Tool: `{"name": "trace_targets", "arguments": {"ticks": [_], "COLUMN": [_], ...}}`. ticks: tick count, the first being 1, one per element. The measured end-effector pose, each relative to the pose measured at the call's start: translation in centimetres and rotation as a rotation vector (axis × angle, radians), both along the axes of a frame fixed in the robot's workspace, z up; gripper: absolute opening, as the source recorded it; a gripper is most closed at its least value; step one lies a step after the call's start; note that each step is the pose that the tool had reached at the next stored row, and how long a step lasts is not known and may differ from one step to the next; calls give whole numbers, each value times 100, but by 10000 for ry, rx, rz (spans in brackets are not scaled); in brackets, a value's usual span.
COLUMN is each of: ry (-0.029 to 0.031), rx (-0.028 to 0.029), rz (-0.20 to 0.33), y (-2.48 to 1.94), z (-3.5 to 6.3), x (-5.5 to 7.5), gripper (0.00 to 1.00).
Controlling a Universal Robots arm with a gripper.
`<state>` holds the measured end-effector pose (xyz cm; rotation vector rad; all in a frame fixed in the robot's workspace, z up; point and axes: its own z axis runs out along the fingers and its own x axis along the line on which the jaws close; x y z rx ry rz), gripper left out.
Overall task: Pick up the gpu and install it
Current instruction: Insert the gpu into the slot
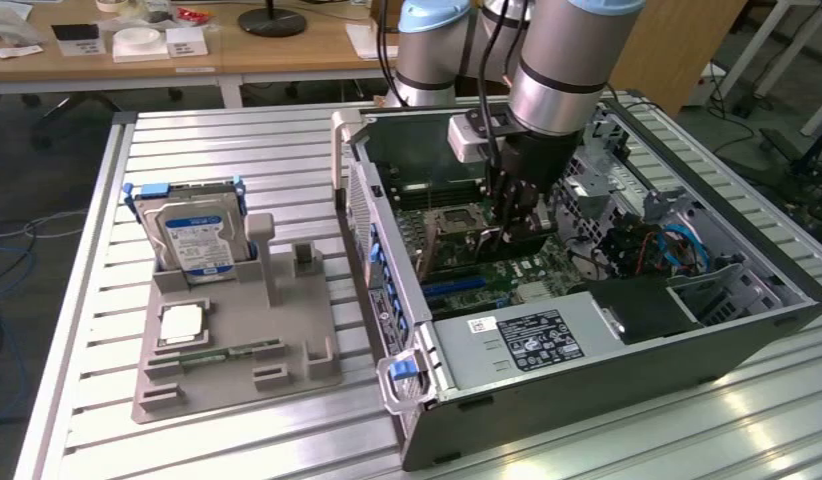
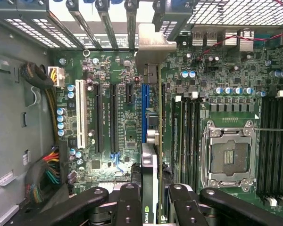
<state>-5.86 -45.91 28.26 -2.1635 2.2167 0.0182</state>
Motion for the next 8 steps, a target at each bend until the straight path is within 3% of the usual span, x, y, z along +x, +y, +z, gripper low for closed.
{"name": "trace_targets", "arguments": {"ticks": [8], "ry": [-24], "rx": [1], "rz": [3], "y": [1], "z": [-28], "x": [-34], "gripper": [27]}}
